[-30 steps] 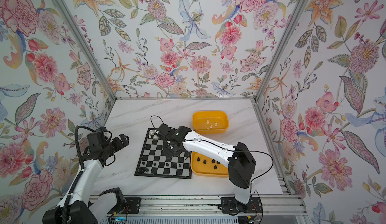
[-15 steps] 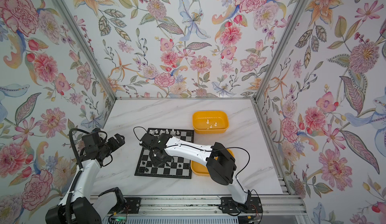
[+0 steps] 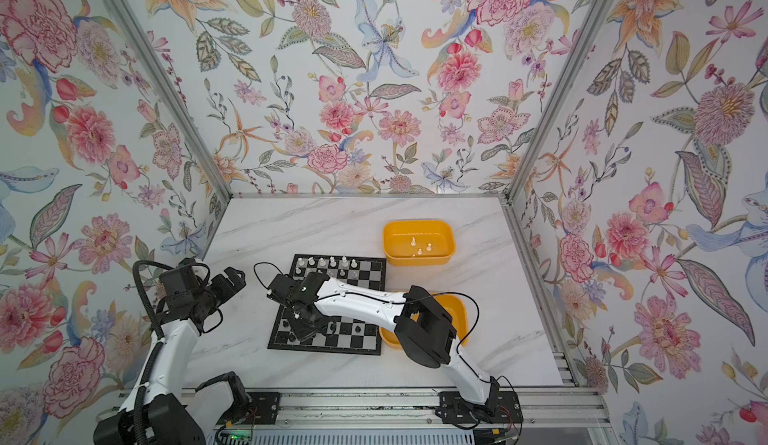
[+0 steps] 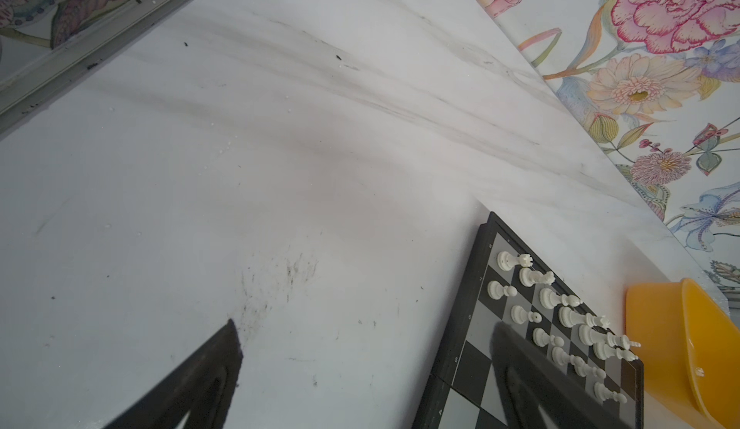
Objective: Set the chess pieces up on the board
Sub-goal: 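Lower the black piece onto the board's nearest row and open the right gripper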
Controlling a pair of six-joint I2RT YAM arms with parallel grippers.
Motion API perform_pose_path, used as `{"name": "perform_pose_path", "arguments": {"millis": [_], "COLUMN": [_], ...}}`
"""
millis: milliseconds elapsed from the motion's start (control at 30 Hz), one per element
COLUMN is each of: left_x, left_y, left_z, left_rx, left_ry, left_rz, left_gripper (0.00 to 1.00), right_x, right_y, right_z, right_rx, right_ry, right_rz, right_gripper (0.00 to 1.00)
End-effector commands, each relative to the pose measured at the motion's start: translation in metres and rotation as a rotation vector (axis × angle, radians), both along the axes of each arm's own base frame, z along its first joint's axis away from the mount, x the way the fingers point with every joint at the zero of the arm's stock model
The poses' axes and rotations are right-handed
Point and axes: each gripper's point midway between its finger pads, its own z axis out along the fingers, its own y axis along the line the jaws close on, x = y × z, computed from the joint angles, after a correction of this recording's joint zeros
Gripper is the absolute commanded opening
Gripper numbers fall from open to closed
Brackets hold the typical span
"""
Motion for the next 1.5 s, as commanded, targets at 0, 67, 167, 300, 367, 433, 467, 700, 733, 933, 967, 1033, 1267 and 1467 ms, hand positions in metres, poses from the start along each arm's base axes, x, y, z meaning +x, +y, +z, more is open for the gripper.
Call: {"name": "perform_pose_path", "arguments": {"millis": [0, 67, 167, 300, 367, 433, 467, 700, 733, 933, 967, 1033, 1267, 1467], "left_x": [-0.004, -0.004, -0.004, -0.004, -0.004, -0.004, -0.004, -0.002, -0.002, -0.003, -0.004, -0.004, -0.003, -0.002], "left_y": [0.001, 0.001, 0.002, 0.003, 0.003, 0.004, 0.004, 0.005, 0.006, 0.005, 0.005, 0.005, 0.004, 0.003], "left_z": [-0.003, -0.003, -0.003, -0.006, -0.006, -0.006, -0.005, -0.004, -0.003, -0.005, -0.005, -0.006, -0.005, -0.003], "left_rx": [-0.018, -0.018, -0.014, -0.012, -0.009, -0.006, -0.005, -0.007, -0.006, -0.007, -0.008, -0.008, -0.017, -0.015], "left_ry": [0.0, 0.003, 0.006, 0.014, 0.015, 0.014, 0.013, 0.01, 0.008, 0.013, 0.013, 0.016, 0.007, 0.0], "left_rz": [0.013, 0.014, 0.013, 0.014, 0.015, 0.015, 0.014, 0.018, 0.019, 0.019, 0.02, 0.019, 0.016, 0.009], "left_gripper": [0.98, 0.98, 0.98, 0.98, 0.98, 0.98, 0.98, 0.98, 0.98, 0.98, 0.98, 0.98, 0.98, 0.98], "right_x": [-0.007, -0.008, -0.007, -0.005, -0.004, -0.002, -0.002, -0.004, -0.004, -0.005, -0.006, -0.008, -0.008, -0.003], "right_y": [0.005, 0.006, 0.009, 0.012, 0.012, 0.011, 0.012, 0.015, 0.015, 0.013, 0.013, 0.012, 0.013, 0.018], "right_z": [-0.006, -0.008, -0.012, -0.018, -0.02, -0.022, -0.021, -0.024, -0.025, -0.026, -0.027, -0.027, -0.022, -0.013], "right_rx": [-0.017, -0.018, -0.02, -0.028, -0.03, -0.033, -0.032, -0.028, -0.029, -0.034, -0.037, -0.041, -0.035, -0.02], "right_ry": [0.018, 0.023, 0.026, 0.029, 0.033, 0.031, 0.034, 0.047, 0.05, 0.055, 0.056, 0.057, 0.035, -0.003], "right_rz": [0.035, 0.037, 0.042, 0.046, 0.046, 0.042, 0.042, 0.055, 0.056, 0.057, 0.062, 0.065, 0.071, 0.084], "right_gripper": [0.09, 0.09, 0.09, 0.08, 0.07, 0.07, 0.07, 0.09, 0.09, 0.1, 0.11, 0.13, 0.26, 0.34]}}
